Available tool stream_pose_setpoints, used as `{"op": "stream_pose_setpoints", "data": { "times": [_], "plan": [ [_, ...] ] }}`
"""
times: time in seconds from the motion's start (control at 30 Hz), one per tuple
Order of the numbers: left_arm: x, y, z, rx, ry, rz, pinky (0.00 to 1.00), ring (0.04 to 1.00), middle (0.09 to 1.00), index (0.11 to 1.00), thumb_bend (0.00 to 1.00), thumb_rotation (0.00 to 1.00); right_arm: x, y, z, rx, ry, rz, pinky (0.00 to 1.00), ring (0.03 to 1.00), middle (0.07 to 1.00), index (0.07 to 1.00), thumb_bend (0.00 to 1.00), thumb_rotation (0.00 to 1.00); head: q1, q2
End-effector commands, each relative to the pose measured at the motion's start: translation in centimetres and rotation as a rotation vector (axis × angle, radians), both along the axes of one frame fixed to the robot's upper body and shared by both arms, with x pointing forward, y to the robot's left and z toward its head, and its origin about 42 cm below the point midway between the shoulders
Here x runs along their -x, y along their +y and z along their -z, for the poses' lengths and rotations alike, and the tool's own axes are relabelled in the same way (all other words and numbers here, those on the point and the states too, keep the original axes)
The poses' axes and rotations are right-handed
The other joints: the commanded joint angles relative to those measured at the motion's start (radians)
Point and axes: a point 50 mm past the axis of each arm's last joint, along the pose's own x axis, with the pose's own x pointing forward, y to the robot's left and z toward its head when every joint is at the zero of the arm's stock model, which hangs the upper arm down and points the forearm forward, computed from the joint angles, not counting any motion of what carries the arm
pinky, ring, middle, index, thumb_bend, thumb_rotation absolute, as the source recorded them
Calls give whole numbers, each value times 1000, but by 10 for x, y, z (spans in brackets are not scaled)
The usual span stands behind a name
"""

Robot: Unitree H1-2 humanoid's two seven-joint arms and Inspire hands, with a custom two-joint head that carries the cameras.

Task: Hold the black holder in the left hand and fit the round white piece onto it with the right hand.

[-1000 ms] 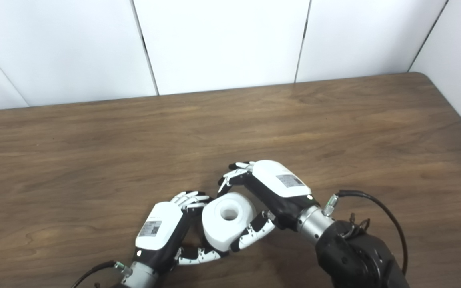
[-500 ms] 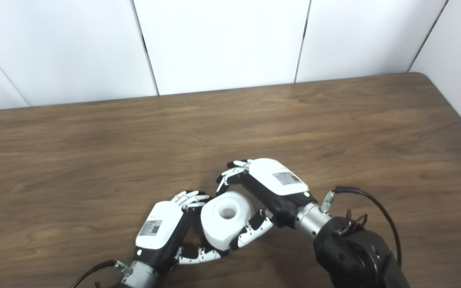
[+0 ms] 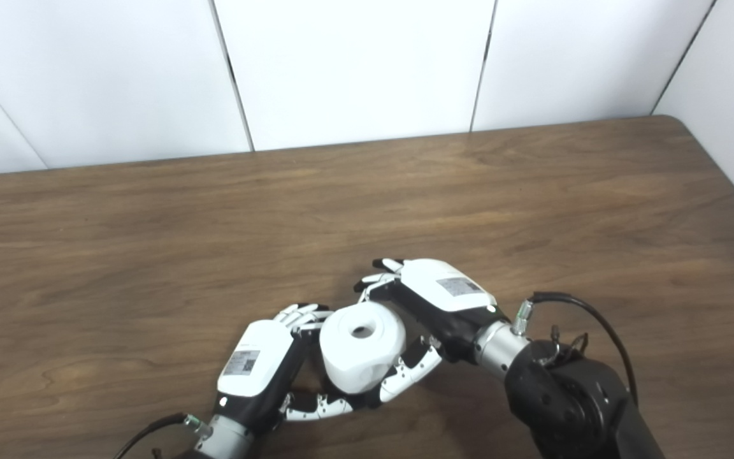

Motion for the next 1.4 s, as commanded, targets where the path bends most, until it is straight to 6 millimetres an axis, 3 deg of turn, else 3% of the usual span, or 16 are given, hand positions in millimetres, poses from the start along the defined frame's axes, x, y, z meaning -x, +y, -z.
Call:
{"op": "stream_pose_setpoints", "data": {
  "times": [0.0,0.53,1.37],
  "plan": [
    [5,2,18,-77,95,0,887,862,786,488,518,45,1,-3,-3,34,7,-15,1000,990,867,695,1000,328,0,0],
    [-1,1,24,-86,95,3,882,861,787,488,518,45,-1,-4,-6,35,-18,-15,1000,988,869,688,1000,343,1,-14],
    [-8,1,30,-101,100,3,885,858,784,488,519,46,0,-10,-43,20,-119,-19,1000,987,848,673,1000,332,9,-28]
  ]
}}
